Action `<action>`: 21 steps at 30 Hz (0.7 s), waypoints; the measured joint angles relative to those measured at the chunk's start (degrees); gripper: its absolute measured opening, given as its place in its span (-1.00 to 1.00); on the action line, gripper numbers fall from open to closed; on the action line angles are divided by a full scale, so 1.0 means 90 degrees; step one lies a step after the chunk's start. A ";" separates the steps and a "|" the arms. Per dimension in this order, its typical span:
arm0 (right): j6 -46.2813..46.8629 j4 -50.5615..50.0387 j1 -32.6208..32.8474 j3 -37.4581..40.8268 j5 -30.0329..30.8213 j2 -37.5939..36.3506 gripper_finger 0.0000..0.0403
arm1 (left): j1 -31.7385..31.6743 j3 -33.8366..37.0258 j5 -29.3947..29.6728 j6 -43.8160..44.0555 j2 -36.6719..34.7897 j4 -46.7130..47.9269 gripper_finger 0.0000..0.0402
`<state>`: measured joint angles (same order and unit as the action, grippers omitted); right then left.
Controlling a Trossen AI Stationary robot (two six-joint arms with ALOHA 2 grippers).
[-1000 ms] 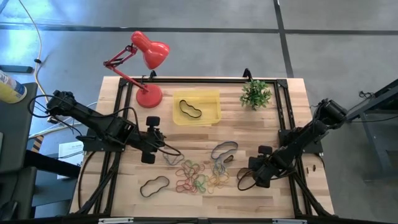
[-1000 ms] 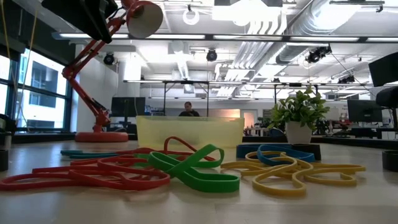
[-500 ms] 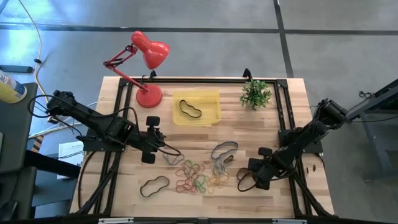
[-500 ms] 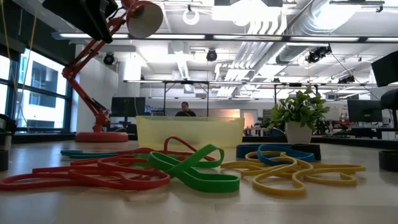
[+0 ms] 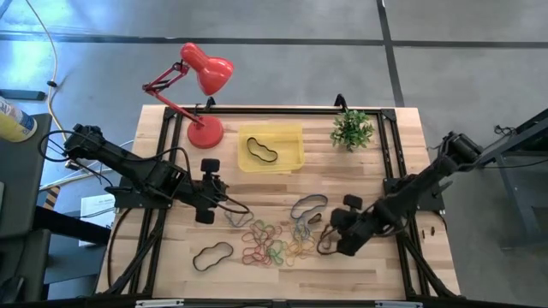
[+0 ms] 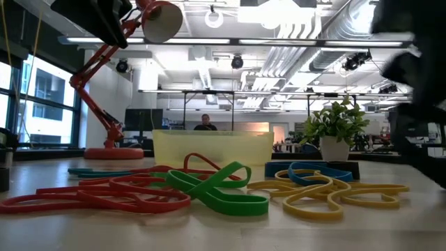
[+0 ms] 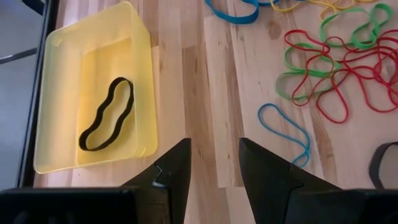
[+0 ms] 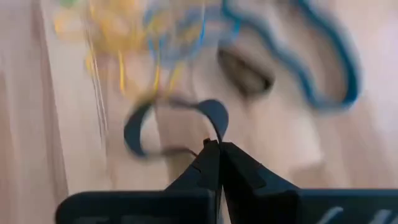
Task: Pick and place rubber bands into bin
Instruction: Put the black rubber band into the yellow container
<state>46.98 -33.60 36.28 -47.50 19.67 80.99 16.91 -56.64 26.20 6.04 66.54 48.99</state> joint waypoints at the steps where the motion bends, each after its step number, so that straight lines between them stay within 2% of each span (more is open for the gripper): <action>1: -0.0211 -0.0019 -0.0131 -0.0126 0.0121 -0.0026 -0.99 | 0.0000 0.0000 0.0034 0.0000 0.0000 0.0000 -0.39; 5: -0.1200 -0.0068 -0.0655 -0.0718 0.0486 -0.0095 -0.99 | -0.0002 0.0000 0.0051 0.0002 0.0000 -0.0001 -0.39; 13: -0.3471 -0.0282 -0.1906 -0.1844 0.0775 -0.0095 -0.99 | 0.0000 0.0000 0.0051 0.0002 0.0000 0.0000 -0.39; 18: -0.4702 -0.0072 -0.2958 -0.2187 0.0699 -0.0095 -0.99 | 0.0000 0.0000 0.0051 0.0013 0.0000 0.0000 -0.39; 21: -0.5190 0.0344 -0.3643 -0.2194 0.0366 -0.0095 -1.00 | 0.0000 0.0000 0.0051 0.0035 0.0001 -0.0002 -0.39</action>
<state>0.26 -30.51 3.50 -67.24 22.97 80.14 16.91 -56.64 26.65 6.36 66.55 48.97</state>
